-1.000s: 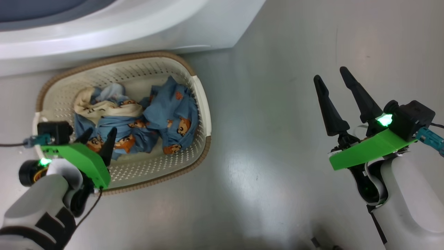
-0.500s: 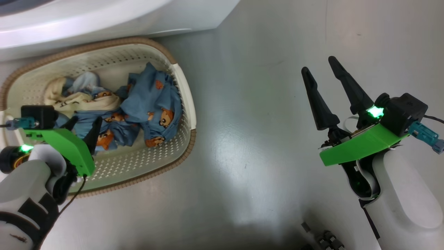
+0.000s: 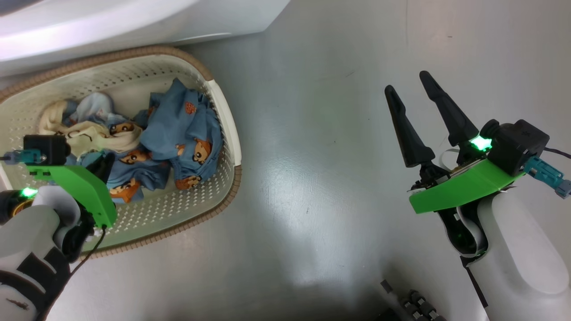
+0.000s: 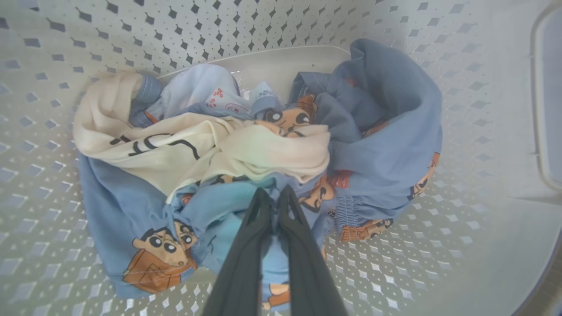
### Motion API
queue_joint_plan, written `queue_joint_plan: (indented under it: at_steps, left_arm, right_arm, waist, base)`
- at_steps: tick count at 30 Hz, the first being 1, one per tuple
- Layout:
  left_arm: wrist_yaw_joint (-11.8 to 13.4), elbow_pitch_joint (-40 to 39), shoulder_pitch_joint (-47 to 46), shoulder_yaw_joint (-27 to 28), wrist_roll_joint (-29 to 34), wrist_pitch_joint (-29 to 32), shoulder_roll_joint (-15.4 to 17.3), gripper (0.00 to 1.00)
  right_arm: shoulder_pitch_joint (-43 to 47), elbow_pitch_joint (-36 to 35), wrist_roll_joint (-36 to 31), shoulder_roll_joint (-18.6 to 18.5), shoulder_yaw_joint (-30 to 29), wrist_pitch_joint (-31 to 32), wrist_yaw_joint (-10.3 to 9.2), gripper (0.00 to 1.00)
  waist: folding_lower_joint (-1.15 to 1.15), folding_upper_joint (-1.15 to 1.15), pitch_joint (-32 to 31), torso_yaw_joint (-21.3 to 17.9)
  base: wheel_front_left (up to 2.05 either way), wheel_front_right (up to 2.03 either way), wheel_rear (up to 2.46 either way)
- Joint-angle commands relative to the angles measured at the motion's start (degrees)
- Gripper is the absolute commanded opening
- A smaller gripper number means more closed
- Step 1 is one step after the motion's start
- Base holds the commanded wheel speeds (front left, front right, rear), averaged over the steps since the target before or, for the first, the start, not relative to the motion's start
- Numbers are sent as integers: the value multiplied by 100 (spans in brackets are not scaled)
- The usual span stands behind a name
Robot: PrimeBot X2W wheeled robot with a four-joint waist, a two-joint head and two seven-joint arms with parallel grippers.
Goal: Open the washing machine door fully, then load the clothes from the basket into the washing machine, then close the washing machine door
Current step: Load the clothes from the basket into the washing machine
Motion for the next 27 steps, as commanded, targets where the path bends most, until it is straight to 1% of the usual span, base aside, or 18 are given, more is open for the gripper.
queue_joint_plan:
  at_steps: [1,8,16,18,21,27]
  left_arm:
    - [-9,8,-53,53,-85,-38,218,0]
    - [-9,-39,5,32,-326,-236,136,0]
    - [-9,-232,343,320,-564,-531,97,0]
    - [-9,-336,390,585,-471,-537,119,0]
    - [-9,-520,570,1129,-138,-540,137,0]
    - [-9,-937,1206,2295,796,-541,98,0]
  right_arm:
    - [182,-130,-58,41,126,-69,9,100]
    - [198,-71,-55,39,85,-69,9,100]
    - [302,119,25,19,32,-69,9,100]
    - [350,162,48,0,17,-69,9,100]
    - [416,227,92,-21,-16,-69,9,100]
    - [608,369,182,-66,-19,-69,9,100]
  waist:
    - [0,0,-13,15]
    - [0,0,-201,149]
    - [0,0,-761,399]
    - [0,0,-917,472]
    - [0,0,-1168,564]
    - [0,0,-1749,677]
  base:
    - [0,0,0]
    - [0,0,0]
    - [0,0,0]
    - [0,0,0]
    - [0,0,0]
    - [0,0,0]
